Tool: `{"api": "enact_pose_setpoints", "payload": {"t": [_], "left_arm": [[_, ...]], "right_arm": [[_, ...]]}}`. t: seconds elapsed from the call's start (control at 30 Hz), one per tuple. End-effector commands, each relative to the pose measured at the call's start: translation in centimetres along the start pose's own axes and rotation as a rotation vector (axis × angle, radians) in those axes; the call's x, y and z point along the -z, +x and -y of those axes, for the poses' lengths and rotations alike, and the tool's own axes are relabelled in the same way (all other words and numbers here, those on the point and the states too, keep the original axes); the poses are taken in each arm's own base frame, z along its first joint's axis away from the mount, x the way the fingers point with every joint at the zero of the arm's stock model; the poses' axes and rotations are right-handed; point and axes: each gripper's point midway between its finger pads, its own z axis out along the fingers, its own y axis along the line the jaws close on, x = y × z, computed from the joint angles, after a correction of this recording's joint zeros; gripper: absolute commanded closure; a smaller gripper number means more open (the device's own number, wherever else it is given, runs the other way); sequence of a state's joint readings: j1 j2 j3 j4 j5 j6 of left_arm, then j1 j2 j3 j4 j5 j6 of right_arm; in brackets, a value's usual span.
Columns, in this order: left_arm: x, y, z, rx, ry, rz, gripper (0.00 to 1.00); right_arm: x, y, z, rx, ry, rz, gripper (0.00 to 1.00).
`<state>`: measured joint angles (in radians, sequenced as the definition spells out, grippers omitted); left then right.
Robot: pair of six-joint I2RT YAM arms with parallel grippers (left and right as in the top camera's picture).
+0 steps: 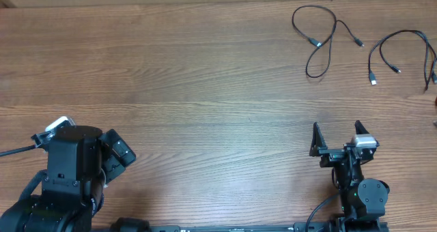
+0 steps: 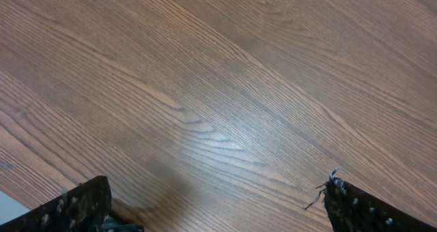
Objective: Untangle cables
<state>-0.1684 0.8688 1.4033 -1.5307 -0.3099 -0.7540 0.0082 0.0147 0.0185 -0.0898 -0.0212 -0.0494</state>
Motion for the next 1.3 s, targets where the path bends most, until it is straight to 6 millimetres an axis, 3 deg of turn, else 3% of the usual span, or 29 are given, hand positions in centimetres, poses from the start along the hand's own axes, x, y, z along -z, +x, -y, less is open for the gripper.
{"api": "enact_pose_setpoints", "payload": {"t": [0.0, 0.33, 0.47, 0.63, 1.27], "left_arm": [[0.3, -0.3, 0.0, 0.02, 0.006, 0.009, 0.0], [0.3, -1.5, 1.2, 0.042, 0.053, 0.056, 0.0], [0.4, -1.3, 1.6, 0.044, 0.075, 0.044, 0.0], [0.6, -0.4, 3.5, 0.044, 0.18, -0.018, 0.0], [0.7, -0.2, 3.3, 0.042, 0.18, -0.025, 0.0]], "right_arm": [[0.0, 0.1, 0.1, 0.005, 0.003, 0.007, 0.0], [0.0, 0.1, 0.1, 0.005, 0.004, 0.007, 0.0], [0.0, 0.1, 0.1, 0.005, 0.004, 0.008, 0.0], [0.0, 0.1, 0.1, 0.005, 0.004, 0.008, 0.0], [0.0, 0.1, 0.1, 0.005, 0.003, 0.008, 0.0]]}}
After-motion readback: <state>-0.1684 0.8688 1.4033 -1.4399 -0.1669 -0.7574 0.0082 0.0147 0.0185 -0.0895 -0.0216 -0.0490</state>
